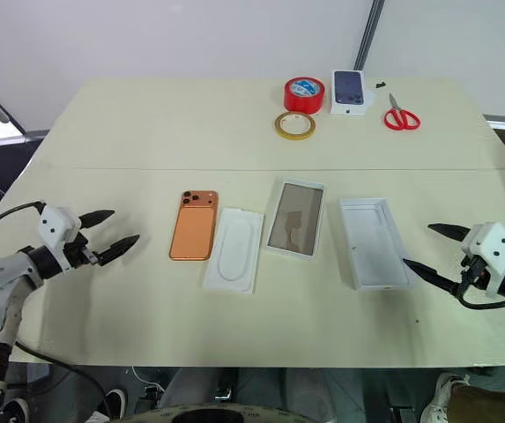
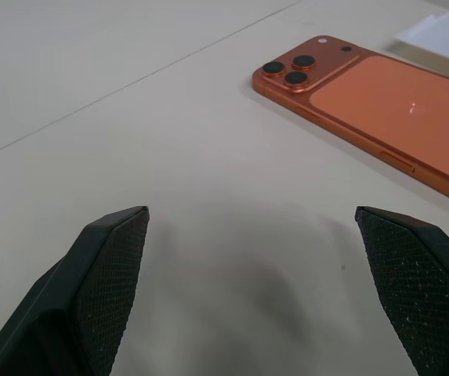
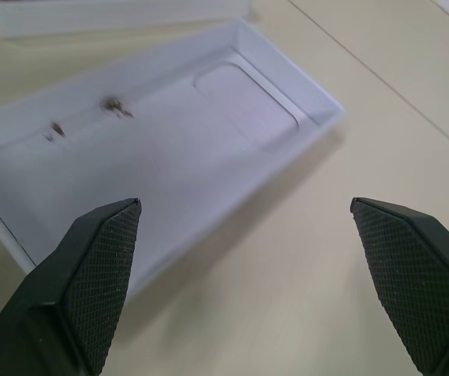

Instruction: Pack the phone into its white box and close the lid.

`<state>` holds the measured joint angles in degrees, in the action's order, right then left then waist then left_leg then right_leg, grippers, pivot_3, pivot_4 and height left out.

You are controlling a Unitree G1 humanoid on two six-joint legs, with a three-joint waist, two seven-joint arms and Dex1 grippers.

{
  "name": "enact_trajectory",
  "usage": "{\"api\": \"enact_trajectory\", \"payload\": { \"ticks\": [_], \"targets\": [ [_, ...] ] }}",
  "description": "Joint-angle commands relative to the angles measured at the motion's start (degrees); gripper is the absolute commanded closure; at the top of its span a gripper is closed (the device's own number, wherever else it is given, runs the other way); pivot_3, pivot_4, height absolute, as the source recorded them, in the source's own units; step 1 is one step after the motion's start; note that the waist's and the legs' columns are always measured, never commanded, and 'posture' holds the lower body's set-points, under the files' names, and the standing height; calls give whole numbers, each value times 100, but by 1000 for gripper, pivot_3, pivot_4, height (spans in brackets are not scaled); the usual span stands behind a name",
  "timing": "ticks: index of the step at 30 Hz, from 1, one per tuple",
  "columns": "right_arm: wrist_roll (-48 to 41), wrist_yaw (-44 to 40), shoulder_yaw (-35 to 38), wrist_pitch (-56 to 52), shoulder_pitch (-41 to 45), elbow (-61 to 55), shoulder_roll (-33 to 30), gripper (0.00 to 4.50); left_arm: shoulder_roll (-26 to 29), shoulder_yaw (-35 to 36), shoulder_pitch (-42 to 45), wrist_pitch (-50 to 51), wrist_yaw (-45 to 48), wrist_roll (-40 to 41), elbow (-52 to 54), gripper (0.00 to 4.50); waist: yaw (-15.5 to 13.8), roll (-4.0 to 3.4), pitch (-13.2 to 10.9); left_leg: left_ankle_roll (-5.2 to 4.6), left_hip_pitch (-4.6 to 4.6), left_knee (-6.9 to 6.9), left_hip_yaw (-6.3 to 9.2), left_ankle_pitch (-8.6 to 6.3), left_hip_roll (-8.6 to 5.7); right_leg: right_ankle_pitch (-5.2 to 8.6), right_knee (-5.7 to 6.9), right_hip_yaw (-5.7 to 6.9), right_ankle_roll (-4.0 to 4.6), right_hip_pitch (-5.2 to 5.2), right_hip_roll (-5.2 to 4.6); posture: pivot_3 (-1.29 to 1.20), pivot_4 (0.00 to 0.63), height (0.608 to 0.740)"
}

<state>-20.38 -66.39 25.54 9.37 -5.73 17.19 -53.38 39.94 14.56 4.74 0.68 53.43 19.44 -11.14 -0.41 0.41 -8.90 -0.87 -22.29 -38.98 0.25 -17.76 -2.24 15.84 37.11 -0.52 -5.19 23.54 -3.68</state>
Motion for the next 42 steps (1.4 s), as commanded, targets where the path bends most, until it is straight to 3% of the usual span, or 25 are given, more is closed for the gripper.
{"api": "enact_trajectory", "payload": {
  "ticks": [1,22,28,32,35,42],
  "targets": [
    [-23,-12,248,158,-44,29,-131,18,71,210,-76,-187,17,63,89,66,3,0,0,0,0,0,0,0,0,0,0,0,0,0,0,0,150,740],
    [38,116,107,165,48,-91,-40,18,42,117,0,-739,378,45,-296,66,9,-5,0,0,0,1,0,0,0,0,0,0,0,1,0,0,150,740],
    [-9,47,11,31,117,-311,-46,18,75,-36,-45,-448,343,-18,-50,66,14,-5,0,0,0,1,0,0,0,0,0,0,0,1,0,0,150,740],
    [-104,32,-110,-180,124,-780,0,18,92,-95,-131,152,354,171,477,66,14,-6,0,0,0,1,0,0,0,0,0,0,0,0,0,0,150,740],
    [-366,11,-395,-582,178,-1627,74,18,309,-277,-147,1410,185,259,1076,66,19,-7,0,0,0,1,0,0,1,0,1,0,0,1,0,0,150,740],
    [-511,93,-1277,-1129,470,-2942,383,18,357,-312,169,4315,329,2051,2024,66,-5,-9,-3,-1,-1,1,1,0,2,0,1,0,0,0,0,0,150,740]
  ]
}}
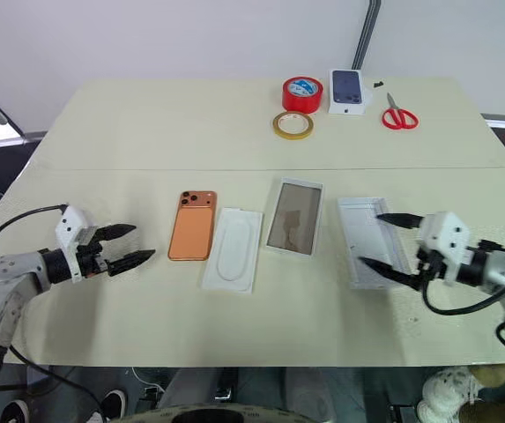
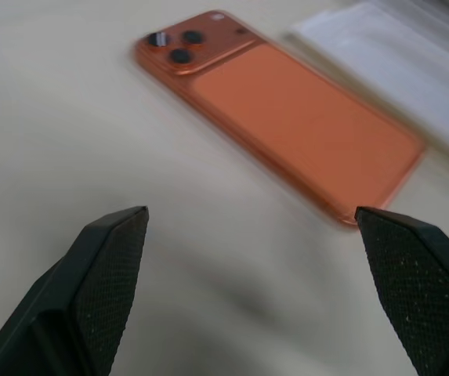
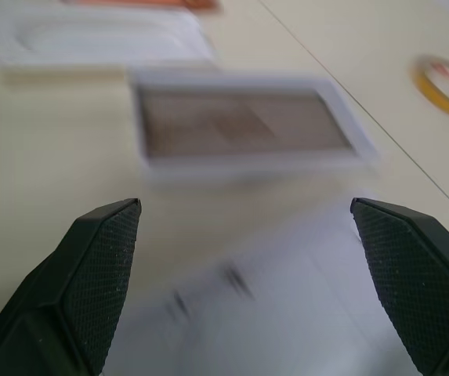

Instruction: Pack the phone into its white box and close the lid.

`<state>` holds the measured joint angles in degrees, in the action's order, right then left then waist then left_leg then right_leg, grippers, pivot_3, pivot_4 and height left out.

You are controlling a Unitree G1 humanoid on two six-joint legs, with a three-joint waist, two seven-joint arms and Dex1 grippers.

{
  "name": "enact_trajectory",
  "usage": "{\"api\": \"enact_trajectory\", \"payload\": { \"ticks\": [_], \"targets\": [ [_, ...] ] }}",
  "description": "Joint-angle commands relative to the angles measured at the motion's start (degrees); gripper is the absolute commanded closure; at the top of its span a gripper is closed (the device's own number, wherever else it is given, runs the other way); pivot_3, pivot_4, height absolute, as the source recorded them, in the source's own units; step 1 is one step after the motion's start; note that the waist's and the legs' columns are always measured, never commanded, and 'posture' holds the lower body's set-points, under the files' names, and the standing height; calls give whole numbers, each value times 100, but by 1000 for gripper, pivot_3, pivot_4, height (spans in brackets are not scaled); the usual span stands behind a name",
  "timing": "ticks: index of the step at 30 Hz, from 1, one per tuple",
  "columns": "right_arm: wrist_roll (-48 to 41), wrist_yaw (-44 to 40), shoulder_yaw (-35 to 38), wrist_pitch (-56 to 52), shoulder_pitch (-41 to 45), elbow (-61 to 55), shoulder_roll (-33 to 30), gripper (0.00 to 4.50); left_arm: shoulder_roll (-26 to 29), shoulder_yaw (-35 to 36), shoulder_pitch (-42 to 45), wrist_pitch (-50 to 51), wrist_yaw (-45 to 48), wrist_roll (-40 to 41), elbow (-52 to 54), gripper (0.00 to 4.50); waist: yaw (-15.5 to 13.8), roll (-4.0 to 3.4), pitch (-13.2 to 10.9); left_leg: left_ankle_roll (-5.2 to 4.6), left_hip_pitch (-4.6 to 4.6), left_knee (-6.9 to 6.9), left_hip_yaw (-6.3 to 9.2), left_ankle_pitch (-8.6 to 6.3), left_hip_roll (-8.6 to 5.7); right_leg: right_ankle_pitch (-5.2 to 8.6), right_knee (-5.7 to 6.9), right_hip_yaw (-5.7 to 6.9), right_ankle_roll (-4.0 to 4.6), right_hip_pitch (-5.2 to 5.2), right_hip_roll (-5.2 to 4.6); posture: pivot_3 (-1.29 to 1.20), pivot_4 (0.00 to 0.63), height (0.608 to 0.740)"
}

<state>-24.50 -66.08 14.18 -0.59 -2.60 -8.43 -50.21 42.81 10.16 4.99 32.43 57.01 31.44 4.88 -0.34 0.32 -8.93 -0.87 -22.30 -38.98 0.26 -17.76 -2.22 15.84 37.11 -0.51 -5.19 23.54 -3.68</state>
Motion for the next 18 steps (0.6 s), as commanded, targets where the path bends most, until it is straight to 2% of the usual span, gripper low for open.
{"api": "enact_trajectory", "payload": {
  "ticks": [1,4,6,11,18],
  "targets": [
    [-67,118,-200,-173,267,-383,95,18,38,233,282,1989,-186,1412,440,66,-18,0,0,-1,-1,-1,0,-1,0,0,0,0,0,0,0,0,150,740],
    [32,191,-299,-208,515,-291,132,18,226,175,352,3494,-272,2332,792,66,-21,2,-2,-1,-1,-5,0,0,-1,0,1,0,-1,0,0,0,150,740],
    [71,199,-339,-195,583,-242,149,18,157,144,434,3987,-478,2619,838,66,-20,2,-3,-2,-1,-4,1,-1,-1,0,1,0,0,0,0,0,150,740],
    [213,231,-417,-77,624,-138,221,18,-392,122,713,4549,-993,3006,637,66,-28,2,-2,-1,0,-6,1,0,-2,0,2,1,-1,-1,1,0,150,740],
    [303,316,-401,-16,610,-140,264,18,-1000,-264,954,4575,-1433,2686,151,66,-17,0,-1,1,1,-6,0,1,-3,-1,4,1,-1,1,2,0,150,740]
  ]
}}
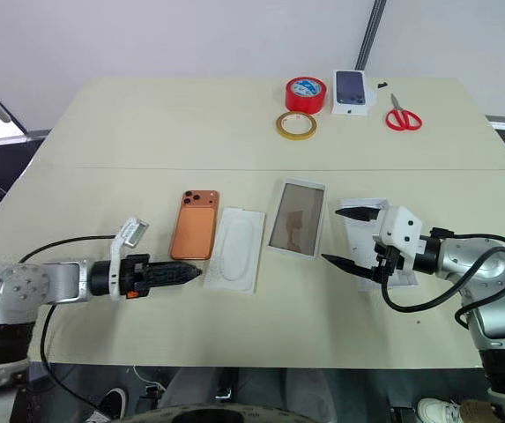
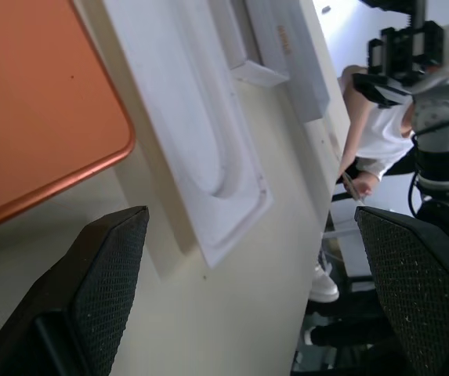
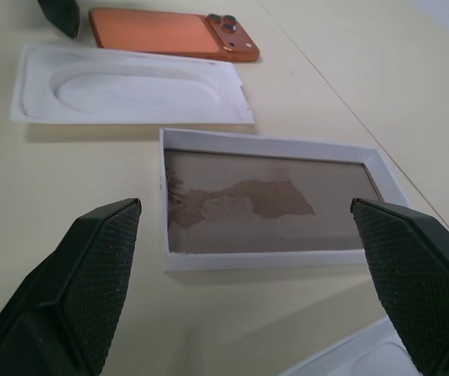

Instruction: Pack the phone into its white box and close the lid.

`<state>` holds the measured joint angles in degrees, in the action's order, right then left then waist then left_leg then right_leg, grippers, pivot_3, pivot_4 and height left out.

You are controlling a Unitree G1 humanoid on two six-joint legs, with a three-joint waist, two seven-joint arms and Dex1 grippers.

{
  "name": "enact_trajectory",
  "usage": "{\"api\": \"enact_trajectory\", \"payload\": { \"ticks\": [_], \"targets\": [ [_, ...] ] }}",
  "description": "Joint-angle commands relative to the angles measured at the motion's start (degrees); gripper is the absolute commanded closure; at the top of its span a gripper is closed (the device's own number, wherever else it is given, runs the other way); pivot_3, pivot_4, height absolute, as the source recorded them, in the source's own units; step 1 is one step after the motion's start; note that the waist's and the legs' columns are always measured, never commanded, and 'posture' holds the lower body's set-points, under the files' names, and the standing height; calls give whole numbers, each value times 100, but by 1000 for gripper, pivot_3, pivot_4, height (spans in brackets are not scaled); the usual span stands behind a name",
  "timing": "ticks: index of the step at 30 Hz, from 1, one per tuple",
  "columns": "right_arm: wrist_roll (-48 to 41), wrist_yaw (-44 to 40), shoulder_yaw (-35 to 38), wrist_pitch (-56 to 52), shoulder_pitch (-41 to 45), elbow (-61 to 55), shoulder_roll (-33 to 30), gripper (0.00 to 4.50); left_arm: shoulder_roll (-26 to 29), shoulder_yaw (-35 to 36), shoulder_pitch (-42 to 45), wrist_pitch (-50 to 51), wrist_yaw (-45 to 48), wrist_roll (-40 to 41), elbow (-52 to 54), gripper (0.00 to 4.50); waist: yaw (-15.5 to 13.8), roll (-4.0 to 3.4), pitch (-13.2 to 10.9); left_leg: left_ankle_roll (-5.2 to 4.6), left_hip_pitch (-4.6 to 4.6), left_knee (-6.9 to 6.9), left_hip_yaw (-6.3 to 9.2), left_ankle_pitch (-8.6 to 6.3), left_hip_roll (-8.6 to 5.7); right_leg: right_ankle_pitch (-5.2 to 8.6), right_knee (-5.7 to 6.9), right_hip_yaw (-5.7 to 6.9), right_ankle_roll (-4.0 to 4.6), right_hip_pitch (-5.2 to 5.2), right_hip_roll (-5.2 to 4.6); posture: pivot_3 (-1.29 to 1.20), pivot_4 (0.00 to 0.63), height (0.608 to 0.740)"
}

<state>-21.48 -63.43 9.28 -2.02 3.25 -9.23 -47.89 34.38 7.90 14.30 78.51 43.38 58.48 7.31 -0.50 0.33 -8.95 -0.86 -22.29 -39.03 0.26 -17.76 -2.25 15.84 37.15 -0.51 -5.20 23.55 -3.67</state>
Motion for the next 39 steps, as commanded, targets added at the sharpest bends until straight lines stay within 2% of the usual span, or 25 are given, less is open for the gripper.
{"api": "enact_trajectory", "payload": {
  "ticks": [1,5,11,14,21,27,31,39],
  "targets": [
    [14,64,93,135,11,-69,35,18,-226,-19,21,-60,-82,-11,-135,66,-7,-3,2,1,0,0,0,0,0,0,0,0,0,0,0,0,150,740],
    [38,136,109,145,-32,-96,69,18,-588,109,33,87,-246,128,-340,66,-23,-4,3,2,1,-1,0,1,0,0,0,0,0,-2,0,0,150,740],
    [70,198,77,180,-8,-72,94,18,-819,42,78,113,-417,26,-431,66,-25,-10,7,2,1,-3,1,1,-3,0,-2,0,0,-5,-1,0,150,740],
    [102,217,39,209,71,-15,118,0,-783,-48,68,126,-444,-80,-410,862,-19,-10,7,2,2,-3,1,1,-3,0,-2,0,0,-5,-1,0,150,740],
    [176,167,-156,261,284,75,209,0,-724,-58,98,331,-516,-104,-478,4419,-8,-33,20,5,3,-2,2,3,-2,0,1,0,0,-4,0,0,150,740],
    [177,112,-396,245,321,-44,304,0,-789,236,166,525,-598,60,-574,4471,9,-39,24,5,12,0,2,3,-2,0,0,-1,0,-12,0,0,150,740],
    [157,95,-835,-26,278,-359,482,0,-888,524,251,354,-690,137,-533,4471,25,-38,23,5,12,1,2,3,-2,0,2,-1,0,-9,0,0,150,740],
    [856,393,-1644,-373,865,37,783,0,-834,1073,510,119,-857,269,-607,4471,16,-28,17,9,4,-1,2,5,-3,0,4,0,0,0,0,0,150,740]
  ]
}}
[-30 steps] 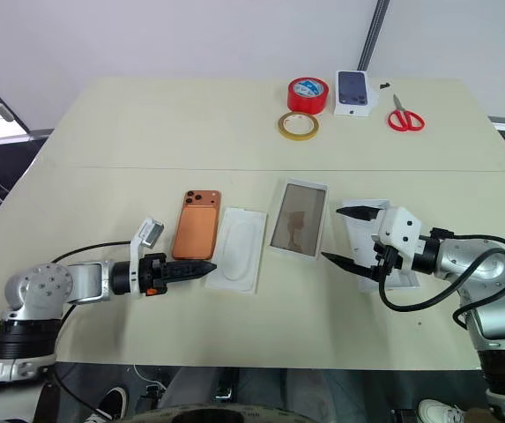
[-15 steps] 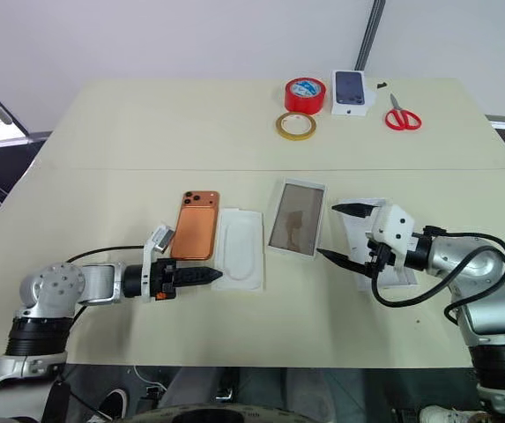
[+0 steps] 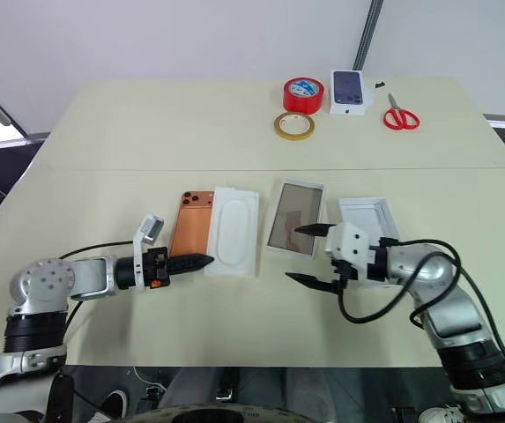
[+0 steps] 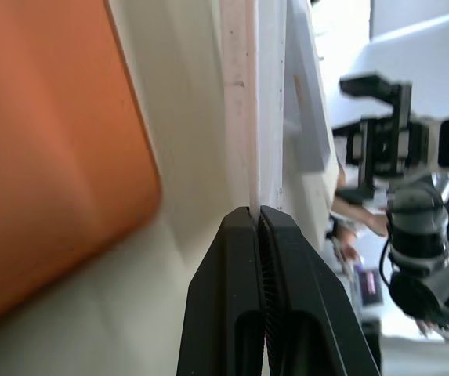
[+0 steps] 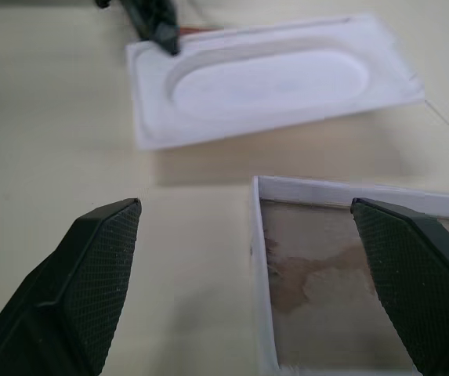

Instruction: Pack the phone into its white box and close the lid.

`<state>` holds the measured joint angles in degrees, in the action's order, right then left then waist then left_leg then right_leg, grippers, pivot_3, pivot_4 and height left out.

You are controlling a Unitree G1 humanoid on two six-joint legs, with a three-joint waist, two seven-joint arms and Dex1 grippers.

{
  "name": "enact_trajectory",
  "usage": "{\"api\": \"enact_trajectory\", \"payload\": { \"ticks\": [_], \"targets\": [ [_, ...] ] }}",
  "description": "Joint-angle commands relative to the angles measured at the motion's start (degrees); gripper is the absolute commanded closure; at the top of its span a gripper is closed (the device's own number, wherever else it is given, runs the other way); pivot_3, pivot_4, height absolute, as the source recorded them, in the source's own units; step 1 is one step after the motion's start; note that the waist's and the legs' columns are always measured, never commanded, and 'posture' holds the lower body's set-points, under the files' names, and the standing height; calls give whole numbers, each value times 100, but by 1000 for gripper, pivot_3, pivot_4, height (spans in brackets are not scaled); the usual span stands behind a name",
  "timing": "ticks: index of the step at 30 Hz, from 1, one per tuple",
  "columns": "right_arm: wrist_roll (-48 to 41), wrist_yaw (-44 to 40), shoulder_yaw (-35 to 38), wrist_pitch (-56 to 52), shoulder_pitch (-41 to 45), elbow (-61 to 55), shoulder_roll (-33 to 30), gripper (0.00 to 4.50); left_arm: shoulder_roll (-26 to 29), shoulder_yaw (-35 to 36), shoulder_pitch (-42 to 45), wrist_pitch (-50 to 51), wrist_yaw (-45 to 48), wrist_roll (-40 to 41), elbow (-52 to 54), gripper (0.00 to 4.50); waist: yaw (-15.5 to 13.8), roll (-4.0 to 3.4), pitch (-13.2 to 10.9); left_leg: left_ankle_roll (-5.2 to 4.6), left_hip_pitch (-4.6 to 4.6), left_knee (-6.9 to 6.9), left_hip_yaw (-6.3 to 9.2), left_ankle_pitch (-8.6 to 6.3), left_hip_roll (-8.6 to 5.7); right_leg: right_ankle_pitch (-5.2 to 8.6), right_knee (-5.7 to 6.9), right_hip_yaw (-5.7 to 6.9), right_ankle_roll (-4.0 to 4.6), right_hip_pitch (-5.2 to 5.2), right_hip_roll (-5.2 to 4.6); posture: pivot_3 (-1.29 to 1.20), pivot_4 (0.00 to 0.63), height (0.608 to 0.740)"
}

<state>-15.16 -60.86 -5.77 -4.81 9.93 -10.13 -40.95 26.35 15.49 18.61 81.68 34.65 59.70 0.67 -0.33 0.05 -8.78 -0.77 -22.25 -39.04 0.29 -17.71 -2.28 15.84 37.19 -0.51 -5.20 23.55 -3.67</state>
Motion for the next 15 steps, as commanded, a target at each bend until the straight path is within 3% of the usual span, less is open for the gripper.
{"api": "enact_trajectory", "payload": {
  "ticks": [1,2,5,12,15],
  "targets": [
    [224,117,-214,-151,275,181,144,0,-108,437,88,-343,20,204,57,4471,-4,0,0,1,-1,0,0,1,0,0,-1,0,0,1,0,0,150,740],
    [270,97,-320,-234,395,284,203,0,-104,458,121,-335,-63,164,42,4471,-4,1,-1,4,-1,0,0,2,0,0,-1,0,0,1,0,0,150,740],
    [649,39,-630,-260,643,689,189,921,-68,357,164,-315,-71,95,92,4500,-3,2,-1,9,-3,0,0,5,-1,0,-1,1,0,3,0,0,150,740],
    [651,-322,-767,45,852,843,207,4452,-262,489,344,-267,-320,251,137,4500,-17,3,-2,15,-5,0,0,9,-3,0,-2,0,-1,3,0,0,150,740],
    [533,-466,-784,157,825,620,257,4452,-439,538,440,-96,-525,446,167,4500,-5,4,-2,16,-5,0,0,9,-3,0,-1,1,-1,4,0,0,150,740]
  ]
}}
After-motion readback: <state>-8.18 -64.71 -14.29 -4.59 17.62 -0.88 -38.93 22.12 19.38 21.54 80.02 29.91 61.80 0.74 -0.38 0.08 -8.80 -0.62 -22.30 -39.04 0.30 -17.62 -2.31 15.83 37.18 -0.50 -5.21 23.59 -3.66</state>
